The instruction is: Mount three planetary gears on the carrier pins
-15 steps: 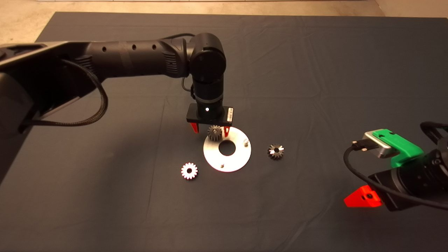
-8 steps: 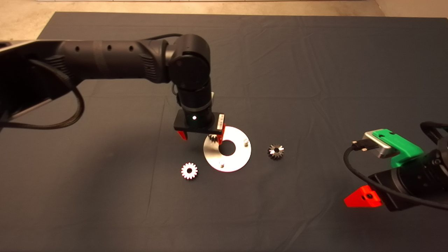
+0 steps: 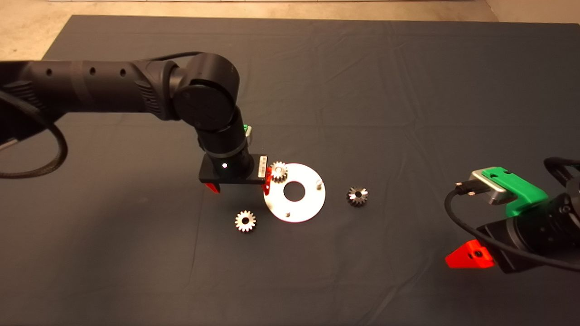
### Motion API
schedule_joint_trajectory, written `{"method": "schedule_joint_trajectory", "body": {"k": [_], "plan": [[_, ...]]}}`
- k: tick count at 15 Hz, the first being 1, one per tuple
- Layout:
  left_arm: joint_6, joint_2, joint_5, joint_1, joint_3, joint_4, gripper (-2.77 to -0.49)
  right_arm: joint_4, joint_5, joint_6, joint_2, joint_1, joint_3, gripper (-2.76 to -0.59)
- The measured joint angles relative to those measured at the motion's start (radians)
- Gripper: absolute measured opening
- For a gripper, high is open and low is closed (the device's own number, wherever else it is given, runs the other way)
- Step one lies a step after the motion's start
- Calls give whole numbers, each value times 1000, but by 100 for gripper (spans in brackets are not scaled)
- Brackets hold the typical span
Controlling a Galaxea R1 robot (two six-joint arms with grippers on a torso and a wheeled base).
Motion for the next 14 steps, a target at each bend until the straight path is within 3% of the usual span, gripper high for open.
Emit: {"method": "schedule_joint_trajectory", "body": {"k": [2, 10, 14], "plan": [[-25, -4, 0, 6, 23, 19, -78, 0, 0, 0, 2, 0, 0, -63], [-52, -4, 0, 118, 47, 61, -78, 0, 0, 0, 2, 0, 0, -63], [-52, -3, 0, 131, 47, 71, -78, 0, 0, 0, 2, 0, 0, -63]]}}
